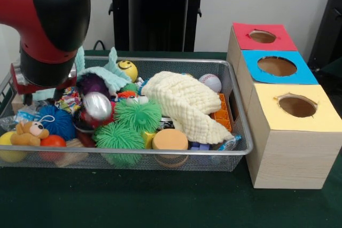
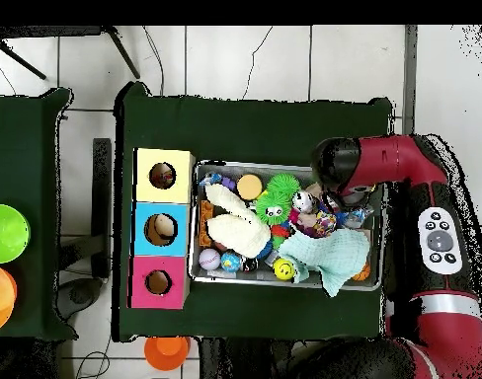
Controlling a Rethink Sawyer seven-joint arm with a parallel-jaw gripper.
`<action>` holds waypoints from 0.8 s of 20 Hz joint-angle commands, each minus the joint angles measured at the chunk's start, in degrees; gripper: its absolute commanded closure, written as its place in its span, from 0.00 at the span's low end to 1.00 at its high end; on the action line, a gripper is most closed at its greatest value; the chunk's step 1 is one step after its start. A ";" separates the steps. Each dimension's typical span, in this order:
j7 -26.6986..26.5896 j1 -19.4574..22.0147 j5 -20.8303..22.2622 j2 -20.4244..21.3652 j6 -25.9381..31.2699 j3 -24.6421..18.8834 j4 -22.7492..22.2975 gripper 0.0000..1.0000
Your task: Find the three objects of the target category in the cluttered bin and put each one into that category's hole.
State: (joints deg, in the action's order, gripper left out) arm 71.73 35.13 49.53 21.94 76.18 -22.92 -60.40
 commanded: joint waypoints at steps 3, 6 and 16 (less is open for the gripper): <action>-18.87 -0.15 6.37 -1.55 1.07 1.67 2.10 0.00; -18.07 0.12 5.93 -1.39 0.53 1.46 1.03 0.00; -16.15 3.76 -1.86 -2.50 -1.00 -2.42 -3.75 0.00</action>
State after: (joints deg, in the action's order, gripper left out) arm 71.73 36.40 50.21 21.73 76.18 -22.82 -58.96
